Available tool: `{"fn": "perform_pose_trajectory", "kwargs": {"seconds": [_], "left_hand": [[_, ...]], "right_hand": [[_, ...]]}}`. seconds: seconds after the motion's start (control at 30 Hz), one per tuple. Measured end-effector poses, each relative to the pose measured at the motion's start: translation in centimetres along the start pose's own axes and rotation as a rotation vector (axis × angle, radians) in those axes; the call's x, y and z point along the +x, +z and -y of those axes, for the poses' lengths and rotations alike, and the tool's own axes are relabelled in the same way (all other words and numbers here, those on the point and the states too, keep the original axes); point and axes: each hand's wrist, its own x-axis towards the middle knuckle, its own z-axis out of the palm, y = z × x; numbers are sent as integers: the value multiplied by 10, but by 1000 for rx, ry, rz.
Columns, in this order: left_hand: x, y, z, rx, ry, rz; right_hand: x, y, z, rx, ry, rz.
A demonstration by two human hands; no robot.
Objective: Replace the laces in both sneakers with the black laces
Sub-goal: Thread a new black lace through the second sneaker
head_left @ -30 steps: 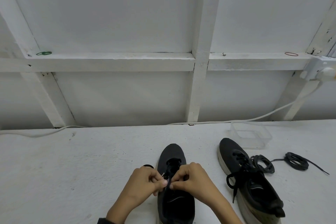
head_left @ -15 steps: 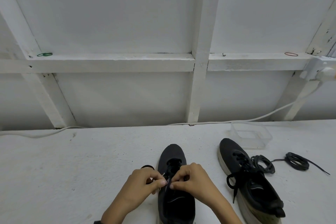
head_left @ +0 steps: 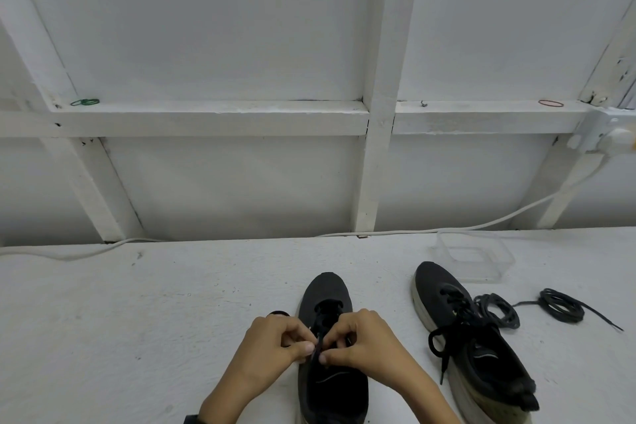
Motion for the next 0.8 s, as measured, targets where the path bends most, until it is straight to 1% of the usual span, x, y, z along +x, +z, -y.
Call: {"fn": "perform_pose_trajectory", "kwargs": {"seconds": [0.2,0.27,0.37,0.47,0.6,0.8], "left_hand": [[2,0,7,-17,32,11],[1,1,9,2,72,-5],[1,4,8,-18,191,-19],[1,5,6,-61,241,-29],[-1,12,6,-105,196,-67],[-1,21,8,-180,161,-84]], "right_hand": [[1,3,-1,-61,-18,-24],[1,4,-2,-52,-25,-33],[1,3,-1,-55,-20,-14],[0,3,-1,70,-9,0],[-1,6,-3,295,0,27],[2,7,-13,422,-51,30]]}}
